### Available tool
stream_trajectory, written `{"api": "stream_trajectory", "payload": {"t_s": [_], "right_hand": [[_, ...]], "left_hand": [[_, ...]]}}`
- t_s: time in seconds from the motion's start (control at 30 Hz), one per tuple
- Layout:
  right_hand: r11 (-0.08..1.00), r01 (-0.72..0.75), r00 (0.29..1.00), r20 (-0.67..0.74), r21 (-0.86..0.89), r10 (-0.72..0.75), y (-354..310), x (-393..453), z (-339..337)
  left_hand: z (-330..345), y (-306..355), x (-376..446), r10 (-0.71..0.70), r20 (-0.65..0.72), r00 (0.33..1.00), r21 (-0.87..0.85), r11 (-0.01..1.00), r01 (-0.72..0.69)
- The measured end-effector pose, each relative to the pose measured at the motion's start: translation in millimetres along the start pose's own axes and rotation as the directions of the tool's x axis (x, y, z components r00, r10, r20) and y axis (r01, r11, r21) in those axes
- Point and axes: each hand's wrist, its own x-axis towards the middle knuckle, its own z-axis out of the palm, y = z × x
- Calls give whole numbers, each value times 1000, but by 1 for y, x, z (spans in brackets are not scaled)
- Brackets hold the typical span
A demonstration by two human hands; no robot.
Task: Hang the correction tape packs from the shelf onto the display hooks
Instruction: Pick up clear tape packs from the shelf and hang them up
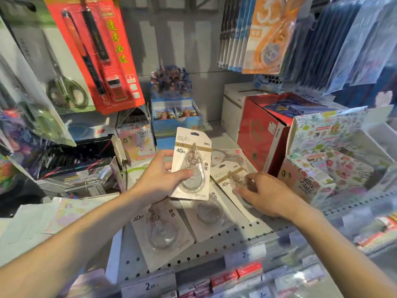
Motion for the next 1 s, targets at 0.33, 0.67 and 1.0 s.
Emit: {"api": "stream_trajectory", "payload": {"t_s": [0.33,0.67,1.0], "right_hand": [[865,40,992,-127,500,28,-3,4,-3],[574,233,953,-302,785,27,-32,-10,-24],[368,436,900,-398,821,-179,-41,-17,-74]], "left_hand": [[-13,3,-16,7,-56,998,-54,998,-10],[-40,27,-49,192,-131,973,-55,978,-201],[-31,75,-87,355,-242,903,-39,926,-375]]}}
